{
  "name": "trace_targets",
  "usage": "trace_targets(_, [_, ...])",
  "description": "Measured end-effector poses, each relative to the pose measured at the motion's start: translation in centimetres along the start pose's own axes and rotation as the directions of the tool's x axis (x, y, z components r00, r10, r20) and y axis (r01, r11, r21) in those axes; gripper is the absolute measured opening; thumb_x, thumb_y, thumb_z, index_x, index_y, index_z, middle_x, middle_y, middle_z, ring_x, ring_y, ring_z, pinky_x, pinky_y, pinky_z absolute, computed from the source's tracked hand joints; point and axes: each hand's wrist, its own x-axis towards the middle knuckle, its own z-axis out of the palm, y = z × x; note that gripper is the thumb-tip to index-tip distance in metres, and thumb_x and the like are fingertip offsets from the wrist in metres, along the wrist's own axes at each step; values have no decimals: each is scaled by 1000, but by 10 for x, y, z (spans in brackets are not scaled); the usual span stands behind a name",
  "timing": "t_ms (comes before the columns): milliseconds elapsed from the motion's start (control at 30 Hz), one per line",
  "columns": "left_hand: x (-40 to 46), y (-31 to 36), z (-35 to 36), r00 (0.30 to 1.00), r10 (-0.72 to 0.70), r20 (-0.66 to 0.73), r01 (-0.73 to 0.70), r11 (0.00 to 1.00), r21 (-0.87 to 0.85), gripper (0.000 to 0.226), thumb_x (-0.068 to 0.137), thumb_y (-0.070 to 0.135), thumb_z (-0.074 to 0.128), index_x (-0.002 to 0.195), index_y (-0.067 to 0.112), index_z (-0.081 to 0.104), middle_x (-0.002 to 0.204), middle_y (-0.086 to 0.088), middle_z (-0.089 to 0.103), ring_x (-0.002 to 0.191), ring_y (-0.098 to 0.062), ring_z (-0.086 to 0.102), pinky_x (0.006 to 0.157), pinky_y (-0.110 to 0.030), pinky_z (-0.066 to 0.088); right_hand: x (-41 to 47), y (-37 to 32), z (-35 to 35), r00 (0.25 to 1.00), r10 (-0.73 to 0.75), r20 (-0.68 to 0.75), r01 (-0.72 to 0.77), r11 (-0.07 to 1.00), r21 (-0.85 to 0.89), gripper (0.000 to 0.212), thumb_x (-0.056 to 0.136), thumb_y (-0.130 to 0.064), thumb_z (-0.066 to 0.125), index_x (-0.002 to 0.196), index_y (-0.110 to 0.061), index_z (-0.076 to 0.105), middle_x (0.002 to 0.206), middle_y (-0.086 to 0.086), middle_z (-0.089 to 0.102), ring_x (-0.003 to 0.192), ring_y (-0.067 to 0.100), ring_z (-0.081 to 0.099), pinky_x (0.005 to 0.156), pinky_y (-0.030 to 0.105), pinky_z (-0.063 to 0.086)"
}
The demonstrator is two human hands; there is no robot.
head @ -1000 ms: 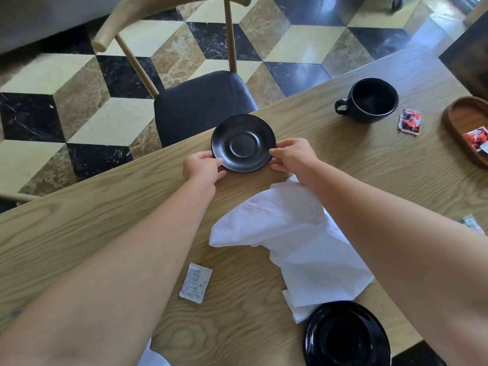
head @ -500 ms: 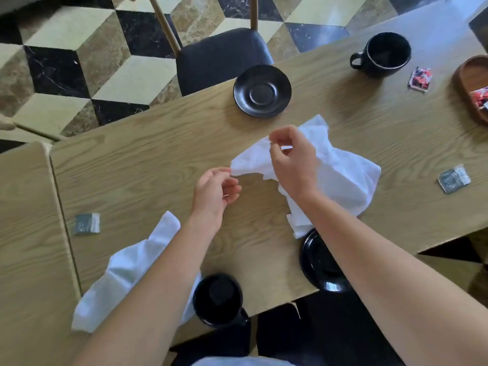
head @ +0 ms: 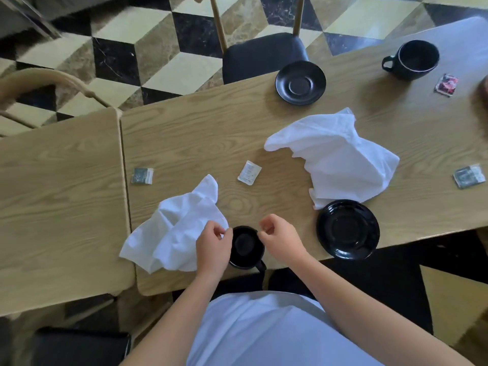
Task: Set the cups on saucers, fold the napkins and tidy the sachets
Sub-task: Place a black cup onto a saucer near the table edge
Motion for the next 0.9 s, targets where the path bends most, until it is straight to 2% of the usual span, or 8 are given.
trace_targets(67, [-8, -5, 0, 983, -169, 65, 170, 985, -4, 40, 86, 47, 62, 73, 16, 40, 67, 4, 43, 60, -20, 42, 53, -32, 39, -3, -1, 8, 1000, 11, 11, -10, 996, -86, 27, 90, -21, 61, 116, -16, 63, 112, -5, 65, 104, 16, 61, 81, 25, 45])
trace_targets(133, [-20, -9, 2, 918, -350, 189, 370, 925, -87, 40, 85, 55, 57, 77, 18, 44, 71, 3, 41, 59, -20, 40, 49, -28, 38, -4, -6, 14, 999, -25, 35, 31, 984, -178, 35, 92, -21, 59, 126, -15, 60, 122, 1, 63, 114, 21, 59, 92, 31, 47])
trace_targets(267, [-37, -24, 12, 707, -607, 363, 706, 636, -312, 39, 86, 44, 70, 113, 21, 57, 95, -7, 57, 69, -24, 54, 48, -29, 50, 0, -19, 24, 988, -117, 104, 142, 947, -287, 50, 94, -14, 51, 145, -17, 51, 146, 4, 53, 134, 26, 48, 107, 39, 44])
trace_targets(433, [-41, -29, 21, 486, -625, 611, 861, 224, -456, 44, 90, 24, 74, 123, 2, 57, 121, -28, 58, 87, -44, 66, 56, -45, 60, 7, -28, 30, 984, -52, 169, 106, 940, -323, 56, 92, -9, 43, 146, -21, 52, 145, 7, 58, 132, 28, 52, 104, 39, 47])
trace_targets(533, [-42, -26, 28, 487, -574, 658, 845, 121, -520, 40, 94, 11, 66, 128, -5, 54, 127, -33, 58, 94, -47, 66, 62, -54, 59, 6, -28, 30, 985, -26, 173, 78, 951, -299, 60, 89, -4, 41, 143, -25, 56, 140, 6, 62, 128, 28, 55, 101, 37, 49])
trace_targets(633, [-41, -26, 36, 594, -585, 552, 760, 183, -624, 43, 97, -9, 48, 139, -1, 48, 125, -31, 62, 100, -43, 66, 85, -54, 56, 6, -28, 25, 982, -19, 186, 72, 957, -282, 67, 83, 2, 39, 141, -26, 58, 142, 5, 61, 130, 27, 54, 103, 37, 48])
trace_targets(733, [-46, -21, 39, 687, -587, 429, 696, 361, -621, 60, 95, -12, 41, 149, 14, 41, 117, -22, 66, 99, -39, 66, 93, -52, 55, 2, -26, 16, 983, -19, 180, 60, 972, -227, 68, 79, 5, 38, 135, -24, 63, 134, 6, 66, 125, 28, 57, 98, 39, 52])
trace_targets(900, [-57, -6, 43, 924, -341, 175, 383, 833, -400, 59, 92, 9, 58, 143, 34, 45, 126, -1, 65, 108, -27, 67, 95, -47, 57, -17, -13, -3, 1000, 17, 25, -16, 1000, -24, 65, 79, 8, 42, 135, -22, 58, 124, 2, 67, 113, 21, 58, 86, 29, 48])
